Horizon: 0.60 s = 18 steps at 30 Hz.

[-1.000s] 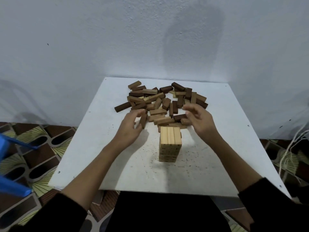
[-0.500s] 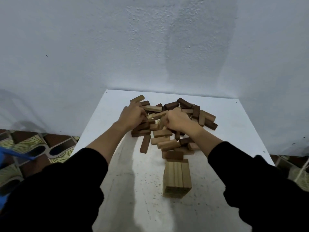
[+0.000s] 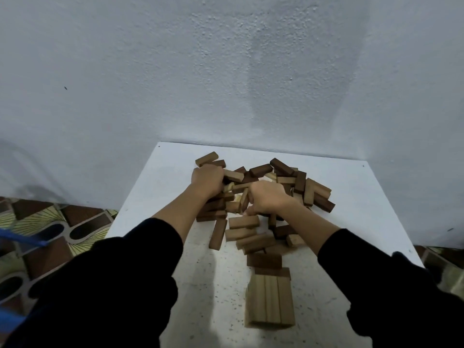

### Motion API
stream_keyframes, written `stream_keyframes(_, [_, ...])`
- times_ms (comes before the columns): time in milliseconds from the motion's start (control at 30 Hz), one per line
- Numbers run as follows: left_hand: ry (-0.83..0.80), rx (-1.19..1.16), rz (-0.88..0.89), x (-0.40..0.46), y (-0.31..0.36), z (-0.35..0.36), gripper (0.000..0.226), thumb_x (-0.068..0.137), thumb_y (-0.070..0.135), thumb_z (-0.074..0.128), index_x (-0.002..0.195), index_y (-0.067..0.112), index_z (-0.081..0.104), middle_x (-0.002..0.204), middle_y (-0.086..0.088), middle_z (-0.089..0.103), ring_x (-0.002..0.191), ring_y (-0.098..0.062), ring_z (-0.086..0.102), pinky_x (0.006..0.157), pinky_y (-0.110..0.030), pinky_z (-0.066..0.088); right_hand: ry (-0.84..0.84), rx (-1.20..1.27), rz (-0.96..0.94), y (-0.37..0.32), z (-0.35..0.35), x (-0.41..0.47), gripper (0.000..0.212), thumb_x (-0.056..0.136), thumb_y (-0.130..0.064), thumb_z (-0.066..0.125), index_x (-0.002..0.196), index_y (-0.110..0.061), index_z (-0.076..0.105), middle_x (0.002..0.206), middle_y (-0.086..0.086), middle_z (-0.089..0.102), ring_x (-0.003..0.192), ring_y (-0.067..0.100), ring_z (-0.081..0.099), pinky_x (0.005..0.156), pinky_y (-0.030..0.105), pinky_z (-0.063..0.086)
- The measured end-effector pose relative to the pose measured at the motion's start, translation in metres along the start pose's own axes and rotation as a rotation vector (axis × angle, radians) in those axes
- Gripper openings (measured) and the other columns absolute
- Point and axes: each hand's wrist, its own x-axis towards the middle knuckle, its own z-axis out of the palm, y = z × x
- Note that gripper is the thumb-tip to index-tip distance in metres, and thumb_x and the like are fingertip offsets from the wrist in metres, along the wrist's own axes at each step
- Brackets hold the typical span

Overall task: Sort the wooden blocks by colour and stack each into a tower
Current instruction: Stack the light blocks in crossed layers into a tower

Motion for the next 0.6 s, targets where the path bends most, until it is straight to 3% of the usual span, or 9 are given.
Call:
stream_keyframes(167, [-0.024,-0.059,0.047,0.003,0.002,0.001,0.030,0.092,0.012,0.048,0.119,0.011,0.063,0.117,-0.011,0.060,0.111,-0.030,0.053,0.074,-0.033,0.036,0.048,0.021,0.002,0.001,-0.001,0.006,0.007,0.085,-0.014,0.062,0.083,-0.007,0.062,0.094,0.005,0.066,0.093,0.025,0.061,0.067,0.031,0.044])
stream_keyframes(300, [-0.008,-0.136,0.075,0.005,-0.007,0.007,0.035,0.088,0.007,0.045,0.119,0.015,0.059,0.120,-0.010,0.059,0.108,-0.028,0.051,0.073,-0.035,0.036,-0.005,0.270,-0.167,0.015,-0.002,0.004,0.022,0.077,0.008,0.059,0.081,-0.010,0.071,0.080,-0.012,0.055,0.089,0.016,0.058,0.075,0.032,0.049])
stream_keyframes(433, [0.018,-0.282,0.096,-0.002,-0.012,-0.001,0.026,0.091,0.011,0.049,0.115,0.004,0.044,0.127,-0.014,0.053,0.113,-0.033,0.048,0.089,-0.042,0.039,-0.065,0.242,-0.318,0.018,0.001,0.003,0.022,0.074,0.003,0.068,0.089,-0.011,0.074,0.102,0.002,0.061,0.094,0.017,0.057,0.080,0.035,0.050])
stream_keyframes(533, [-0.009,-0.389,0.142,-0.006,-0.012,-0.006,0.024,0.092,0.011,0.052,0.113,0.004,0.041,0.121,-0.018,0.051,0.107,-0.034,0.052,0.085,-0.042,0.044,-0.055,0.126,-0.334,0.019,0.006,0.003,0.023,0.077,-0.003,0.066,0.095,-0.016,0.072,0.112,-0.001,0.057,0.102,0.013,0.052,0.077,0.029,0.043])
stream_keyframes(600, [-0.065,-0.333,0.138,-0.006,-0.013,-0.005,0.024,0.095,0.013,0.046,0.118,0.007,0.047,0.123,-0.016,0.052,0.105,-0.032,0.054,0.081,-0.037,0.044,-0.039,0.054,-0.340,0.019,0.006,0.001,0.019,0.078,-0.005,0.065,0.094,-0.016,0.069,0.110,-0.002,0.053,0.105,0.014,0.048,0.075,0.026,0.034])
